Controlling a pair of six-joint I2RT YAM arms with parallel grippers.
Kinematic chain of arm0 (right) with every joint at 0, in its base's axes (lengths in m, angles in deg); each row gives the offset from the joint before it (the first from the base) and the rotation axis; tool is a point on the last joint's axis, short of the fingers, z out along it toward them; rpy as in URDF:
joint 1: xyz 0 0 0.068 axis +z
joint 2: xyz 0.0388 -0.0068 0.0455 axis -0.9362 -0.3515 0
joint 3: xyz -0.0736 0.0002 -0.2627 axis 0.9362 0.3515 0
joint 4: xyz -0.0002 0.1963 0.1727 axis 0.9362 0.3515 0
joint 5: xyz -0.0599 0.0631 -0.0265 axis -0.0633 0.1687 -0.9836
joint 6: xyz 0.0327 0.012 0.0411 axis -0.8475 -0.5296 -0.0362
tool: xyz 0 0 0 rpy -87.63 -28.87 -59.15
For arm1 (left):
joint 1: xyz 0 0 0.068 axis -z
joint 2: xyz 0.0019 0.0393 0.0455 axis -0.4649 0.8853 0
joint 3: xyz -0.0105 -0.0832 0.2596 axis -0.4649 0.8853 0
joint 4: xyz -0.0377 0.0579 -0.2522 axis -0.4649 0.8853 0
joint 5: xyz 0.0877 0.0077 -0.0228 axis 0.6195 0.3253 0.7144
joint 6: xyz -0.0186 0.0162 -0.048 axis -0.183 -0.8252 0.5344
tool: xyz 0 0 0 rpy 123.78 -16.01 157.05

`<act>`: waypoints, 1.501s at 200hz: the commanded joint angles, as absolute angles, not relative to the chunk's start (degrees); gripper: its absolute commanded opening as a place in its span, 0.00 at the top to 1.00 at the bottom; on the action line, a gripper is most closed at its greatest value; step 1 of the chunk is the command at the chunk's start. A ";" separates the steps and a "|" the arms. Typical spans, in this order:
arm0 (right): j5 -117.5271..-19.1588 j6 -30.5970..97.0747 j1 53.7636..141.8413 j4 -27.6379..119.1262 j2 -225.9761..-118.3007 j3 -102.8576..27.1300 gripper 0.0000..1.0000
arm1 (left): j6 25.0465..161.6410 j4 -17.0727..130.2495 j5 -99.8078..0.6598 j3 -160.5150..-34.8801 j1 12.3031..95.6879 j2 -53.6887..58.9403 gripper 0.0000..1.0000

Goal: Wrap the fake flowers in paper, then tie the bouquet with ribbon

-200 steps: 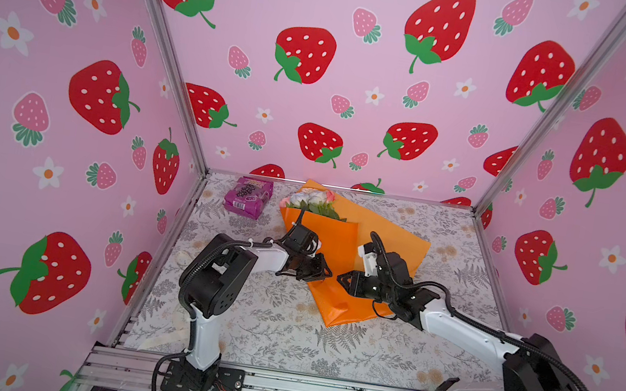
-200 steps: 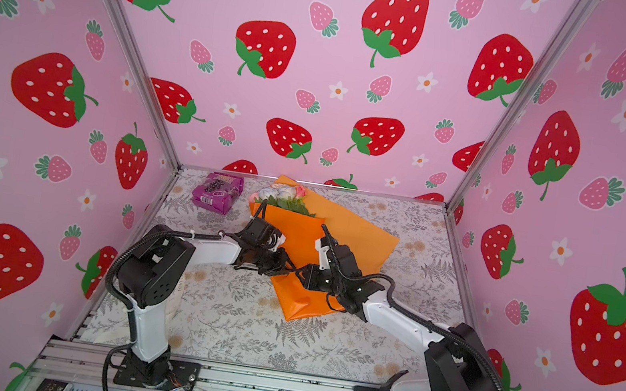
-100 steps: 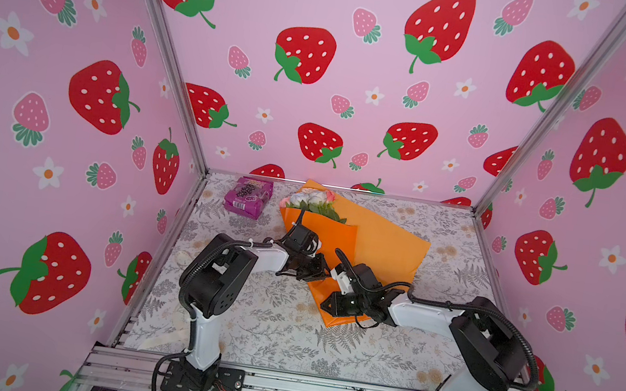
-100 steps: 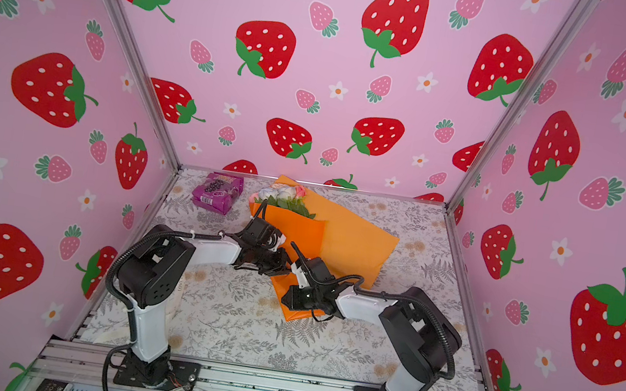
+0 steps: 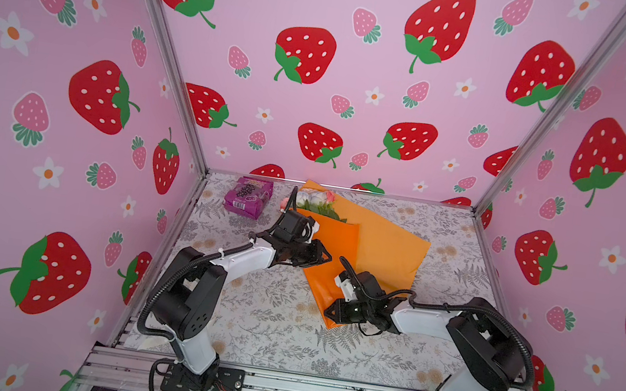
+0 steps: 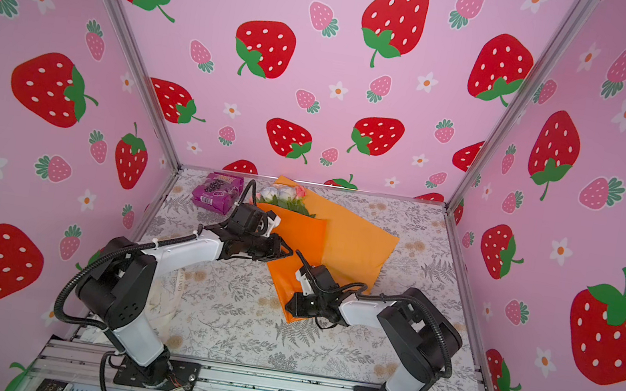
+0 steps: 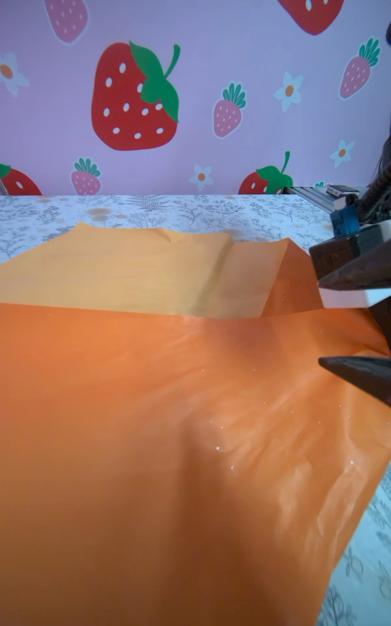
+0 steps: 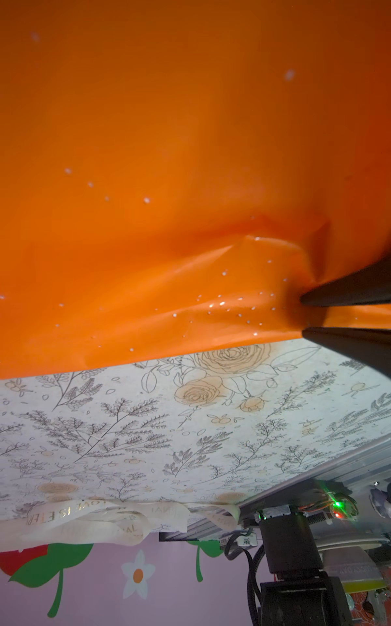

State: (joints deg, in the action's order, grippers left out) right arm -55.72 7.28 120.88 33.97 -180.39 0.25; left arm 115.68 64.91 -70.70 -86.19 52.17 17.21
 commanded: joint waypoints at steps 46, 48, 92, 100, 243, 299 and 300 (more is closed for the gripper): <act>-57.70 6.04 120.66 38.05 -180.27 2.48 0.84 | 116.13 57.73 -73.59 -85.77 45.76 25.86 0.75; -57.66 6.03 120.66 38.06 -180.35 2.52 0.84 | 116.05 57.78 -73.53 -86.04 45.71 26.28 0.75; -58.18 5.91 120.57 38.58 -180.86 3.08 0.87 | 115.18 56.80 -73.85 -88.72 41.56 34.29 0.77; -58.33 5.85 120.59 38.68 -180.93 3.35 0.89 | 114.87 56.56 -73.80 -89.03 40.59 35.34 0.77; -58.77 6.29 120.10 40.12 -181.21 4.54 0.90 | 112.94 64.06 -77.53 -108.51 29.78 47.84 0.72; -58.36 6.18 119.77 39.71 -181.55 3.82 0.90 | 113.74 61.66 -81.34 -105.19 29.97 41.76 0.66; -58.36 6.15 119.73 39.73 -181.55 3.76 0.90 | 113.83 61.58 -81.43 -104.99 29.98 41.41 0.66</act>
State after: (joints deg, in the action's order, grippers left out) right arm -56.13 6.43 120.25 32.07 -180.23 1.85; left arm 113.51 61.80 -79.45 -107.19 30.06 46.48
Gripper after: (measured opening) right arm 0.103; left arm 0.316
